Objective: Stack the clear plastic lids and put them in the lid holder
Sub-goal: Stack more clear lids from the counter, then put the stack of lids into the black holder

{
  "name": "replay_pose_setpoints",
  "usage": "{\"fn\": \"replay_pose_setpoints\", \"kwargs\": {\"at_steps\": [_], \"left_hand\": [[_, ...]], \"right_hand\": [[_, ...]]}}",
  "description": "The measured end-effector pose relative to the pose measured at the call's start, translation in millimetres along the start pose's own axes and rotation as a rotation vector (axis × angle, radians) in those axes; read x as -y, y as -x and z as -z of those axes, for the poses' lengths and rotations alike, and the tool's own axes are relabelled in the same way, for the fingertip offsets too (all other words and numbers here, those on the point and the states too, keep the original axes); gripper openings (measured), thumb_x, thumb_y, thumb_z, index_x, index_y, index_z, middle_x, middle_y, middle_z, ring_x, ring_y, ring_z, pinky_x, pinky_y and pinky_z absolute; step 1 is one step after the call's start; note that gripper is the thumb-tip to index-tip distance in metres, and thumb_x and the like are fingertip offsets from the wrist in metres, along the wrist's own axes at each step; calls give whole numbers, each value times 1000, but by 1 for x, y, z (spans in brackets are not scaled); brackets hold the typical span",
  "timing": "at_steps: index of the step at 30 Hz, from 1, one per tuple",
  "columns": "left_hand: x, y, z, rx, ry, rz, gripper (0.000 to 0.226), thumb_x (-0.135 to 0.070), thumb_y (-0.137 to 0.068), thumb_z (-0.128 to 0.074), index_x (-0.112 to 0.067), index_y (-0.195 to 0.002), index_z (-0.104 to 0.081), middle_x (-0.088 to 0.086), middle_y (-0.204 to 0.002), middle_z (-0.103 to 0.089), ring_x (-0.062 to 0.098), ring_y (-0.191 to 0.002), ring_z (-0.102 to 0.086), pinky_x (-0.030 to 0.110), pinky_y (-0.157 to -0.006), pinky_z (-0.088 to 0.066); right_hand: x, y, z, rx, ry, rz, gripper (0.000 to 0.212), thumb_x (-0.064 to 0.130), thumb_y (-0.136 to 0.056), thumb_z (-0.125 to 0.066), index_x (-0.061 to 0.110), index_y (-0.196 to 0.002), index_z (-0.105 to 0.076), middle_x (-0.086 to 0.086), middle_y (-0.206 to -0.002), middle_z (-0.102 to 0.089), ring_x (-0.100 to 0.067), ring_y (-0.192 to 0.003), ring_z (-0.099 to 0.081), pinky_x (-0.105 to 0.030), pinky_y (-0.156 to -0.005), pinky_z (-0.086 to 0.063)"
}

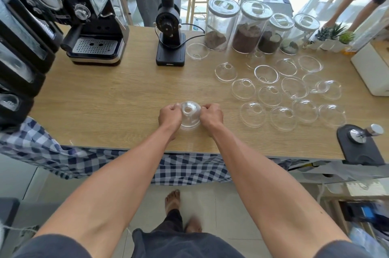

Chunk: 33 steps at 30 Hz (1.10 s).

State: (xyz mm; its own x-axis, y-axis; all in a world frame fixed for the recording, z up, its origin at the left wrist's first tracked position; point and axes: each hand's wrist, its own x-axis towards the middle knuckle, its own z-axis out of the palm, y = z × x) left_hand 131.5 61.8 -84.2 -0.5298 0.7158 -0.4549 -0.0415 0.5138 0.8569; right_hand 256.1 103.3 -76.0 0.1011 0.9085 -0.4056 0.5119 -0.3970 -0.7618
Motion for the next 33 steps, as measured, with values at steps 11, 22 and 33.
{"fn": "replay_pose_setpoints", "kwargs": {"at_steps": [11, 22, 33], "left_hand": [[-10, 8, 20, 18, 274, 55, 22, -1, -99, -54, -8, -111, -73, 9, -109, -73, 9, -69, -59, 21, -70, -50], [-46, 21, 104, -41, 369, 2, 21, -9, -100, -64, -9, -121, -70, 9, -111, -74, 12, -76, -72, 26, -60, -61], [-95, 5, 281, -357, 32, -270, 23, -12, -101, -57, -16, -97, -79, 8, -98, -76, 33, -93, -75, 56, -78, -64]], "right_hand": [[1, 15, 2, 78, -237, 113, 26, 15, -108, -50, 11, -118, -74, -1, -106, -72, -20, -103, -68, -29, -83, -55], [68, 40, -26, 240, -335, 222, 18, 18, -106, -59, 26, -97, -72, -4, -105, -74, -28, -103, -73, -49, -92, -63], [200, 104, -116, 574, -241, 471, 18, 4, -98, -61, 7, -101, -78, -7, -94, -71, -22, -89, -62, -36, -82, -55]]}}
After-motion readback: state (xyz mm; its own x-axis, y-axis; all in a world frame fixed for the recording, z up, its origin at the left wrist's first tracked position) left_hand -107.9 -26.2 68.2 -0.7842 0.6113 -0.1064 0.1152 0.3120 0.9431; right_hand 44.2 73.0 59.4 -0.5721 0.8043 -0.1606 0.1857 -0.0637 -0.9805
